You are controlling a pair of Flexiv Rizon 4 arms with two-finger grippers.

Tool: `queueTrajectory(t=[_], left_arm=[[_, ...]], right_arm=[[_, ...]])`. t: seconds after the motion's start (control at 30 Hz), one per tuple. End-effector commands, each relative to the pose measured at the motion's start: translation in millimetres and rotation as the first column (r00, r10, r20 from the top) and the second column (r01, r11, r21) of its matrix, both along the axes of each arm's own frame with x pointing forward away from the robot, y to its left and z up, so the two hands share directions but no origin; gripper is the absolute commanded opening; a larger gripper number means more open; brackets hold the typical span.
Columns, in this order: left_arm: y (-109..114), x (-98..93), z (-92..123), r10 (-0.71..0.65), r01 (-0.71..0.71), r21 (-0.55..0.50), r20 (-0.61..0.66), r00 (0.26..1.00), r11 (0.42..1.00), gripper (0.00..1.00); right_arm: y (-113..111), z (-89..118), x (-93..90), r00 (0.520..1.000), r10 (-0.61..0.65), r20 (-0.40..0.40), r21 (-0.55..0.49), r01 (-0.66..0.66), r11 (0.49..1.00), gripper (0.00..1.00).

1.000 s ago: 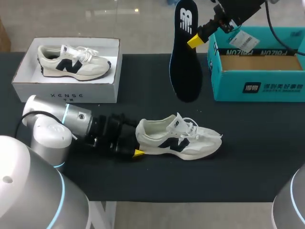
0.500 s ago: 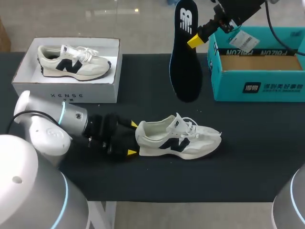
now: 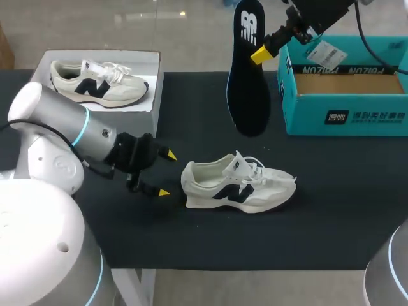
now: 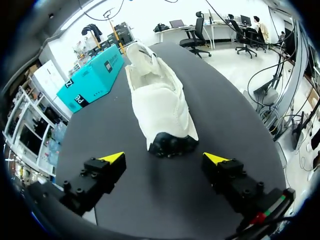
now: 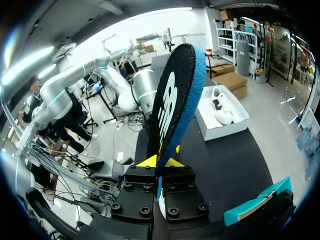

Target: Take the shoe out of the shoebox, open the shoe tongue, remove and reinsert the insole, then place the shoe into the shoebox

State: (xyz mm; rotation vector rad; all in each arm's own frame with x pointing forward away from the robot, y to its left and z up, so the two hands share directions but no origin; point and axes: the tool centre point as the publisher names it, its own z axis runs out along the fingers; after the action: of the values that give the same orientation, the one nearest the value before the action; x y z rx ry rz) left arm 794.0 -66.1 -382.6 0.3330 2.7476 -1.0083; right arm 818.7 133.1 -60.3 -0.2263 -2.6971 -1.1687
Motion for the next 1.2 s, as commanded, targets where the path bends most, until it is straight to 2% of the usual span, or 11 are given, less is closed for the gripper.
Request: queueTrajectory(t=[0.03,0.27,0.63,1.2], left_arm=[[11,-3.7,29,0.028,-0.028,0.125,0.003,1.000,0.992,1.00],[11,-9.6,49,0.024,-0.024,0.167,0.002,1.000,0.986,1.00],[7,-7.6,89,-0.015,0.008,0.198,0.036,0.999,0.980,1.00],[7,-11.8,89,-0.004,-0.006,0.207,0.051,0.999,0.978,1.00]], right_arm=[[0,0,0.6,1.000,0.001,0.000,-0.001,-0.001,1.000,0.00],[0,0,0.6,1.000,0.001,0.000,-0.001,-0.001,1.000,0.00],[0,0,0.6,1.000,0.001,0.000,-0.001,-0.001,1.000,0.00],[-2,1,-1.1,1.000,-0.007,-0.002,0.001,0.007,1.000,0.00]])
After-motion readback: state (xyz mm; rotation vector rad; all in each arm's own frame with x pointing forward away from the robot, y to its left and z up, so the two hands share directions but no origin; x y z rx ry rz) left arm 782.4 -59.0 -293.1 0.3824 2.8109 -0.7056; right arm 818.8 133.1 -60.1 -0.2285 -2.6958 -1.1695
